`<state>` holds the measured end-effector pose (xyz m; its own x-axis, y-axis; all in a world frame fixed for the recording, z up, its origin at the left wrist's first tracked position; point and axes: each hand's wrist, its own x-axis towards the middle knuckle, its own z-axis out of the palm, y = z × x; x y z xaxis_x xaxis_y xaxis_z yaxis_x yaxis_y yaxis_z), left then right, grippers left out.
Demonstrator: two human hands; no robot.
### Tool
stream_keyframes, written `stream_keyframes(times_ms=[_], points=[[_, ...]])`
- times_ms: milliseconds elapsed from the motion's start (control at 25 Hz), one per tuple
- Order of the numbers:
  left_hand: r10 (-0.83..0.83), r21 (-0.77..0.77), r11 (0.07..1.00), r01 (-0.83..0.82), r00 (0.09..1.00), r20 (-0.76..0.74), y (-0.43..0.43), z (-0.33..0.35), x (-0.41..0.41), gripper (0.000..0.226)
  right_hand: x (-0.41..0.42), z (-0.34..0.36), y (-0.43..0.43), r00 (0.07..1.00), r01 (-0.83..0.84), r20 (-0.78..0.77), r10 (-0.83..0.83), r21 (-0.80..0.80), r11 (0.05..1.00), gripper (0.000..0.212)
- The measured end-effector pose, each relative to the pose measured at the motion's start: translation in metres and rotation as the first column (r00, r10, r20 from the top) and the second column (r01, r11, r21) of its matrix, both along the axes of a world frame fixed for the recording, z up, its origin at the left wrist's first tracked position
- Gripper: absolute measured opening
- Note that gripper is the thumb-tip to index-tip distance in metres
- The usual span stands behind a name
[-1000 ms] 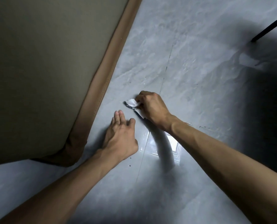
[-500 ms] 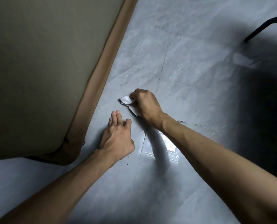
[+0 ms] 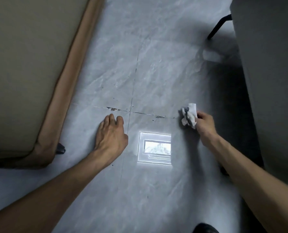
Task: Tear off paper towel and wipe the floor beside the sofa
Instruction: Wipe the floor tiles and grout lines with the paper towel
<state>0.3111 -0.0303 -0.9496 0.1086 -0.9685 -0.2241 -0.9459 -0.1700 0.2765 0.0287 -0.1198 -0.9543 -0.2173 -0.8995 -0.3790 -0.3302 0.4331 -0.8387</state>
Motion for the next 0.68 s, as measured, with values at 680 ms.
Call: stream_keyframes(times_ms=[680], points=[[0.135,-0.051,0.988,-0.144,0.979,-0.154,0.004,-0.002,0.027,0.026,0.028,-0.020,0.025,0.701,-0.225,-0.711,0.057,-0.145,0.964,0.020]])
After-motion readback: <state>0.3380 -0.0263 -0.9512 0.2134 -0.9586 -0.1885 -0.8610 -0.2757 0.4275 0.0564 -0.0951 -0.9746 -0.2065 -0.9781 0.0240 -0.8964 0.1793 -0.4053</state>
